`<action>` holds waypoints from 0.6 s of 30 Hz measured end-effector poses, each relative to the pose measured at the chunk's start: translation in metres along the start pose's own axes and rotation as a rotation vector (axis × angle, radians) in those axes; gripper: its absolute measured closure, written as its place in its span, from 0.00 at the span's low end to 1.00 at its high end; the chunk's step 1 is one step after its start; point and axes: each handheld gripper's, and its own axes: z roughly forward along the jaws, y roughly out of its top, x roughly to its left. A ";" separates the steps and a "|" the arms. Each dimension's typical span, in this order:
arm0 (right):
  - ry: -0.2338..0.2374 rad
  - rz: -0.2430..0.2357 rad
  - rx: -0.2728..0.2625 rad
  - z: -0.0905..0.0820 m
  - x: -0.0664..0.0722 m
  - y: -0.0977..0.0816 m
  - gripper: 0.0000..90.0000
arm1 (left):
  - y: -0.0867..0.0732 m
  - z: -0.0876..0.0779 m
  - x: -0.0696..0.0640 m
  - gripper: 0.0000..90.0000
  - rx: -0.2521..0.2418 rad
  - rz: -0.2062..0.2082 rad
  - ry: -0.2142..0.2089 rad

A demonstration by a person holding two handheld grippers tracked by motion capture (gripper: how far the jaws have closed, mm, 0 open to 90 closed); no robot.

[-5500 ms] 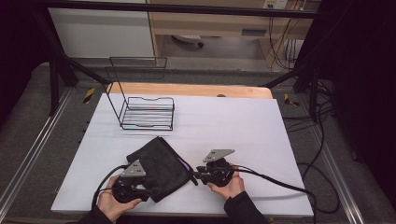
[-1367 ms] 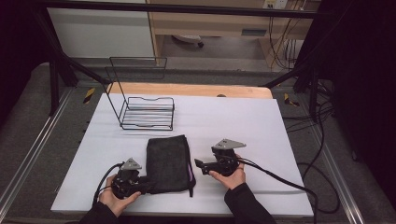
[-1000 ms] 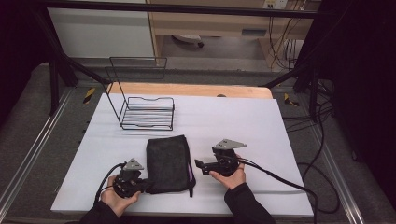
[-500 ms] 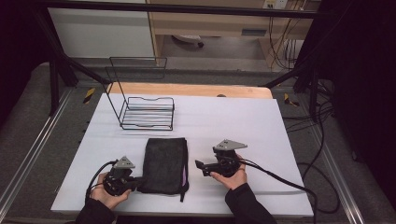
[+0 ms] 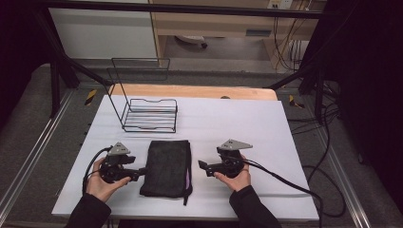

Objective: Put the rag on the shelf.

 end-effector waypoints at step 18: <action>0.003 0.011 0.018 0.005 -0.002 -0.001 0.07 | 0.052 0.056 0.034 0.34 -0.033 -0.098 0.066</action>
